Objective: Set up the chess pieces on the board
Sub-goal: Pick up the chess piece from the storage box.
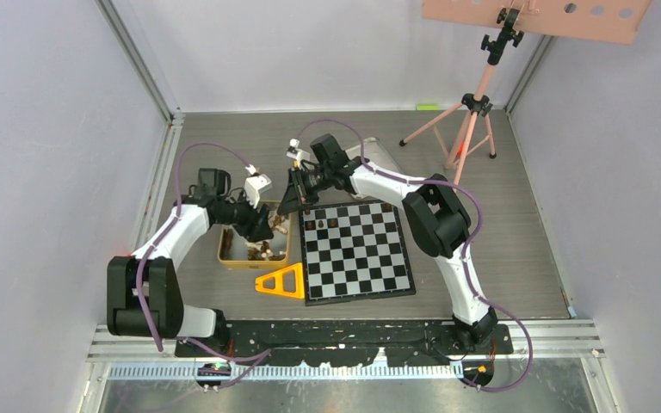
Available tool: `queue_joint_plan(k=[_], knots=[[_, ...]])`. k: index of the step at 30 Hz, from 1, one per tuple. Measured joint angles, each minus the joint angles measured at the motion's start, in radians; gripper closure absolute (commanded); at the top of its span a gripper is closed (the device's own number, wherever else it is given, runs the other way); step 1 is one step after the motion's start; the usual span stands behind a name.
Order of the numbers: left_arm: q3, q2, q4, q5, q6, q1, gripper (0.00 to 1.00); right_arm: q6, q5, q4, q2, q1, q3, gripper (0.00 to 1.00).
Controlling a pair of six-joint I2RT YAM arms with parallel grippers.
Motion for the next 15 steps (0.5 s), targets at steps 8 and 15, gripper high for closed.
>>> queue_joint_plan(k=[8, 15], knots=[[0.014, 0.034, 0.023, 0.034, -0.028, 0.000, 0.54, 0.031, -0.003, 0.029, -0.020, 0.000, 0.000, 0.99], [0.030, 0.063, 0.035, 0.067, -0.043, 0.000, 0.57, 0.046, -0.003, 0.051, -0.024, 0.000, 0.000, 0.99]])
